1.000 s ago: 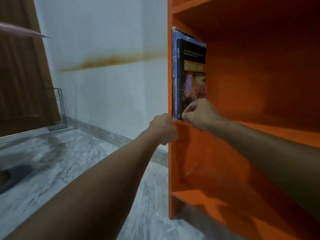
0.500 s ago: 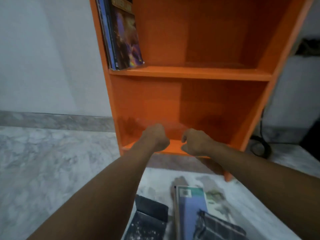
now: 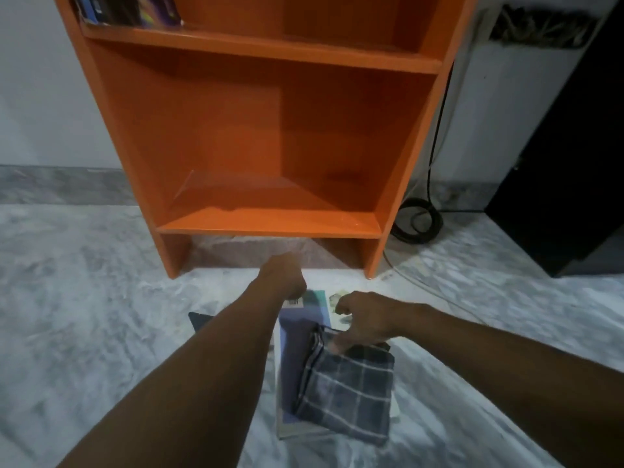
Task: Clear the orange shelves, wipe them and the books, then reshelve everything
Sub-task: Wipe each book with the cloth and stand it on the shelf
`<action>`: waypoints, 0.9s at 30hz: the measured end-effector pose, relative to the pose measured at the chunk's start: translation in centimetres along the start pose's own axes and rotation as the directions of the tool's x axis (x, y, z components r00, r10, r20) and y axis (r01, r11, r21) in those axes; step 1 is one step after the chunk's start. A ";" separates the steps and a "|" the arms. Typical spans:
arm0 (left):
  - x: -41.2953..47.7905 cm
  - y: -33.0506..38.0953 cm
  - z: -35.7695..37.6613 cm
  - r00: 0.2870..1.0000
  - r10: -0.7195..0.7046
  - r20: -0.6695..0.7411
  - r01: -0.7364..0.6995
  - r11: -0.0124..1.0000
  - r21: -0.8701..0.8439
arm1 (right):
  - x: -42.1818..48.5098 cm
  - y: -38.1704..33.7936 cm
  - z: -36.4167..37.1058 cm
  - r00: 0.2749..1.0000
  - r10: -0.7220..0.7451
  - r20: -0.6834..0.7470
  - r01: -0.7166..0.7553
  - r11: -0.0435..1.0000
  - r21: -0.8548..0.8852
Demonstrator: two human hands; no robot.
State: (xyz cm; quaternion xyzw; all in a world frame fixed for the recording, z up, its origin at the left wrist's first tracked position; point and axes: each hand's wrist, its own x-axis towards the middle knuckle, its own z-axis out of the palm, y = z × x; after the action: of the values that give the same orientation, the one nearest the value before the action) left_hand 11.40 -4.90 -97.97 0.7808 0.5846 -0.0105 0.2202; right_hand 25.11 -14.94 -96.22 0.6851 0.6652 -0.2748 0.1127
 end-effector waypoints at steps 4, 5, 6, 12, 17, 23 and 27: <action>0.0 -1.3 2.5 0.999 -0.026 0.034 0.026 1.000 -0.016 | 0.4 -1.0 4.9 0.998 -0.055 0.026 0.057 0.995 -0.086; 0.0 -1.7 3.0 0.998 -0.021 0.065 0.022 1.000 -0.020 | 0.8 -1.3 5.4 0.998 -0.055 0.040 0.057 0.997 -0.058; -0.1 -1.9 3.4 0.996 -0.018 0.090 0.021 0.999 -0.026 | 1.1 -1.6 5.5 0.996 -0.051 0.072 0.053 0.998 -0.016; 0.2 -2.8 4.6 0.995 -0.017 0.095 0.015 1.000 0.019 | 4.5 0.2 3.8 0.976 0.088 -0.199 -0.076 0.995 0.067; 1.1 -1.9 4.7 0.978 -0.106 0.178 0.095 0.993 0.071 | 5.6 1.5 3.2 0.960 0.260 -0.102 -0.230 0.943 0.240; 2.1 -1.3 5.5 0.967 -0.232 0.109 0.237 0.971 -0.040 | 4.9 1.6 3.8 0.912 0.360 -0.196 -0.275 0.892 0.358; 2.1 -1.5 6.0 0.962 -0.262 0.076 0.268 0.961 -0.075 | 4.2 2.5 3.0 0.915 0.347 -0.205 -0.192 0.823 0.535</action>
State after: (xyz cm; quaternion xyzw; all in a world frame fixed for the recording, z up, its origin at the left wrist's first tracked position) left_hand 12.13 -4.80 -104.43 0.6847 0.6764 -0.0405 0.2685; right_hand 26.71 -13.18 -101.44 0.8113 0.4744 -0.3152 -0.1324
